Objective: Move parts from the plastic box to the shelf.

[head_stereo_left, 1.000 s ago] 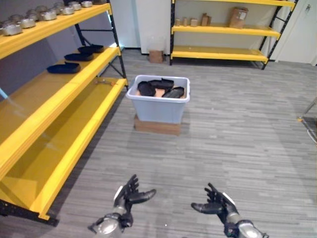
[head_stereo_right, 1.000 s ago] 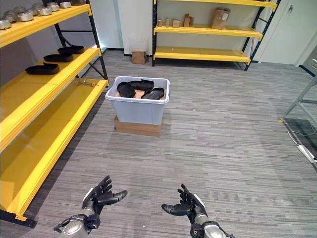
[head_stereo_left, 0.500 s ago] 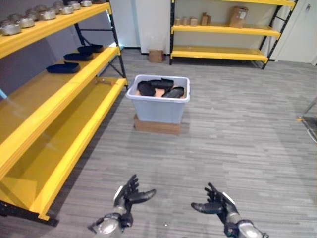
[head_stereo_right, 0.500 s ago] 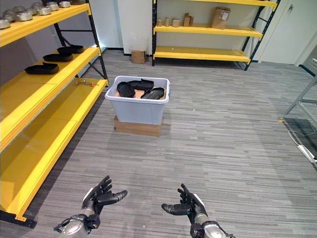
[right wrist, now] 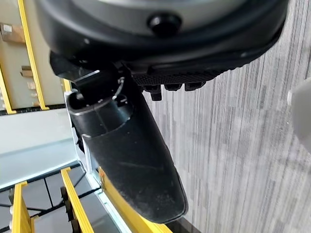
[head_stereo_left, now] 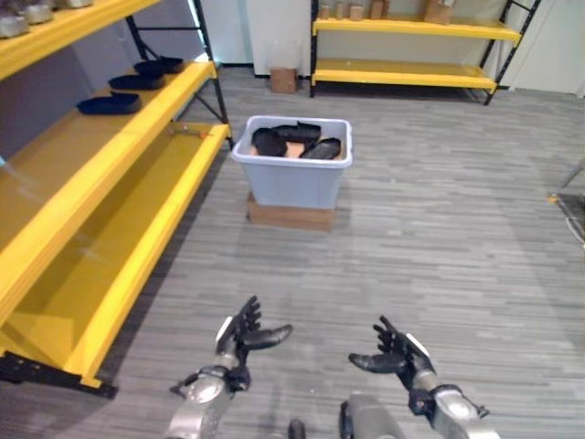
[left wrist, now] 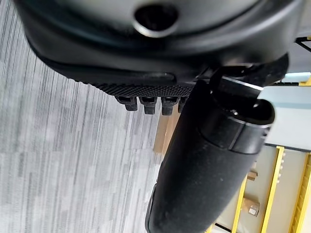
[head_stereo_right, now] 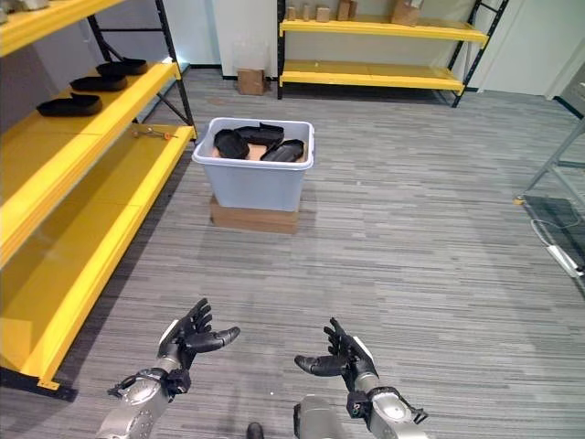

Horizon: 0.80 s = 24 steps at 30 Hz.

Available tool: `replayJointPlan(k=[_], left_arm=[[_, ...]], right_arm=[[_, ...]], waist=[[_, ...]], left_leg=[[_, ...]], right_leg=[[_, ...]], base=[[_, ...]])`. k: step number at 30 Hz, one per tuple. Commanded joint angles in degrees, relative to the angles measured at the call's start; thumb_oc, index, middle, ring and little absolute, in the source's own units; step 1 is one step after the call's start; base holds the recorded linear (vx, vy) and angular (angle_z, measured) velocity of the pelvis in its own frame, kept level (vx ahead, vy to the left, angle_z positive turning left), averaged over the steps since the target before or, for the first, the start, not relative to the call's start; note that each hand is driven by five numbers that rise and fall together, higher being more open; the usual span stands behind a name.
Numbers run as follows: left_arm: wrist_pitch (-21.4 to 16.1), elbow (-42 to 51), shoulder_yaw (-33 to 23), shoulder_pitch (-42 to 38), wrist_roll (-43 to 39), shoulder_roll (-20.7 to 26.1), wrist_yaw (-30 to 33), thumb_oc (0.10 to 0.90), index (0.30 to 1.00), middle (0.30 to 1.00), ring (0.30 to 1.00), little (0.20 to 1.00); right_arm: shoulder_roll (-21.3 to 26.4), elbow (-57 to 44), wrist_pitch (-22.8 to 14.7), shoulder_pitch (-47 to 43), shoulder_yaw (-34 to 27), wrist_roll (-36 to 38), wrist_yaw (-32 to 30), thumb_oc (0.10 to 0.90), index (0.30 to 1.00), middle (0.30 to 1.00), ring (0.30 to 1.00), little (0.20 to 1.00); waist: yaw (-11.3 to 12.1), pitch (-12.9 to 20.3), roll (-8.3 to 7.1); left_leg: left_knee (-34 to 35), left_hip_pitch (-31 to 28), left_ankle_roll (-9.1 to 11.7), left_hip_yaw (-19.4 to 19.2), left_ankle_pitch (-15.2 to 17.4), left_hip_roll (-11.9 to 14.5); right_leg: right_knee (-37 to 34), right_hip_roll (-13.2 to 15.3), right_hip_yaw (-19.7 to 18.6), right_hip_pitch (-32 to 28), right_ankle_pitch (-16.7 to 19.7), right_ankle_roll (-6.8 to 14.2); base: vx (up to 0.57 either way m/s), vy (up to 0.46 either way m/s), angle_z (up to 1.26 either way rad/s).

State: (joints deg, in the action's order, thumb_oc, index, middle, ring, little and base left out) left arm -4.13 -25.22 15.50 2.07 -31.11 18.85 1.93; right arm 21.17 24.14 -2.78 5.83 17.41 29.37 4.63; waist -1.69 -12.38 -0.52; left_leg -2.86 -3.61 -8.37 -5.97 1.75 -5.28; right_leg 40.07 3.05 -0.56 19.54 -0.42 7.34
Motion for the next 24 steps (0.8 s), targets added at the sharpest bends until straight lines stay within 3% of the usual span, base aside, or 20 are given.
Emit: replayJointPlan(k=[1, 4, 8, 13, 17, 20, 22, 24], left_arm=[[-5.12, 2.84, -1.91, -1.85, 0.75, -0.3, -0.89, 0.9, 1.0, 1.0, 1.0, 1.0], [-5.16, 2.24, -2.15, -2.22, 0.66, -1.05, -0.88, 0.9, 1.0, 1.0, 1.0, 1.0], [-5.27, 2.6, -1.98, -1.86, 0.93, -1.66, -1.12, 0.9, 1.0, 1.0, 1.0, 1.0], [-5.32, 1.94, -0.9, -2.21, 0.3, -2.91, -0.95, 0.9, 1.0, 1.0, 1.0, 1.0], [-5.63, 2.1, -0.11, -2.18, -0.63, -3.26, -0.75, 0.9, 1.0, 1.0, 1.0, 1.0], [-5.9, 2.28, 0.14, -2.18, -1.73, -3.2, -0.71, 0.9, 1.0, 1.0, 1.0, 1.0], [-5.71, 2.65, 0.14, -2.08, -1.98, -2.82, -0.94, 0.9, 1.0, 1.0, 1.0, 1.0], [-5.41, 2.84, 0.12, -1.33, -1.77, -2.52, -0.95, 0.9, 1.0, 1.0, 1.0, 1.0]], right_arm=[[1.13, -6.03, -5.24, -2.24, -0.26, -0.55, -0.17, 0.9, 1.0, 1.0, 1.0, 1.0], [2.25, -7.29, -5.21, -1.6, -0.77, -1.01, -0.1, 0.9, 1.0, 1.0, 1.0, 1.0], [2.93, -8.25, -5.17, 0.06, -1.68, -1.84, -0.07, 0.9, 1.0, 1.0, 1.0, 1.0], [4.14, -8.42, -5.34, -0.37, -1.6, -1.44, 0.0, 0.9, 1.0, 1.0, 1.0, 1.0], [4.83, -7.48, -5.27, -0.06, -2.06, -0.89, -0.25, 0.9, 1.0, 1.0, 1.0, 1.0], [5.46, -7.25, -5.36, -0.36, -2.23, -0.49, -0.35, 0.9, 1.0, 1.0, 1.0, 1.0], [5.96, -7.55, -5.36, -0.32, -2.5, -0.47, -0.64, 0.9, 1.0, 1.0, 1.0, 1.0], [5.88, -7.7, -5.16, 0.27, -2.61, -0.28, -1.12, 0.9, 1.0, 1.0, 1.0, 1.0]], waist=[[-2.1, 3.98, -1.93], [-3.55, 4.93, -2.73], [-3.74, 6.33, -2.47], [-3.98, 8.68, -0.84], [-4.13, 9.42, 0.31], [-3.58, 8.58, -0.78], [-2.63, 7.43, -2.08], [-1.51, 6.8, -2.95]], left_leg=[[-4.08, -3.1, 2.24, 1.18, 6.18, -1.83], [-1.64, -7.24, 2.87, 2.49, 7.56, -3.59], [-1.5, -10.28, 3.84, 3.25, 8.97, -3.14], [-3.17, -11.95, 5.37, 4.08, 8.97, -0.53], [-9.34, -9.98, 9.47, 4.29, 1.43, 1.2], [-22.55, -3.62, 14.01, 3.5, -7.57, 1.6], [-29.21, 0.17, 15.23, 2.19, -10.11, 2.36], [-31.37, 3.56, 13.82, 1.49, -8.46, 2.04]], right_leg=[[-14.33, -2.42, 1.41, 1.07, 11.11, 0.36], [-30.35, -2.5, 3.49, 0.27, 14.16, 0.8], [-33.72, -2.97, 4.93, -2.56, 13.39, 0.08], [-30.43, -4.8, 5.55, -3.4, 10.49, -2.13], [-31.7, -5.69, 6.76, -6.09, 8.37, -3.69], [-34.16, -4.67, 6.85, -9.76, 8.12, -4.67], [-35.36, -3.96, 6.16, -12.03, 7.66, -5.69], [-36.06, -3.75, 5.08, -13.89, 6.66, -6.65]], base=[[0.24, 0.005, 0.04], [0.3, -0.035, 0.07], [0.28, -0.079, 0.21], [0.3, -0.131, 0.09], [0.24, -0.135, 0.2], [0.17, -0.149, 0.12], [0.14, -0.143, 0.02], [0.17, -0.098, -0.03]])
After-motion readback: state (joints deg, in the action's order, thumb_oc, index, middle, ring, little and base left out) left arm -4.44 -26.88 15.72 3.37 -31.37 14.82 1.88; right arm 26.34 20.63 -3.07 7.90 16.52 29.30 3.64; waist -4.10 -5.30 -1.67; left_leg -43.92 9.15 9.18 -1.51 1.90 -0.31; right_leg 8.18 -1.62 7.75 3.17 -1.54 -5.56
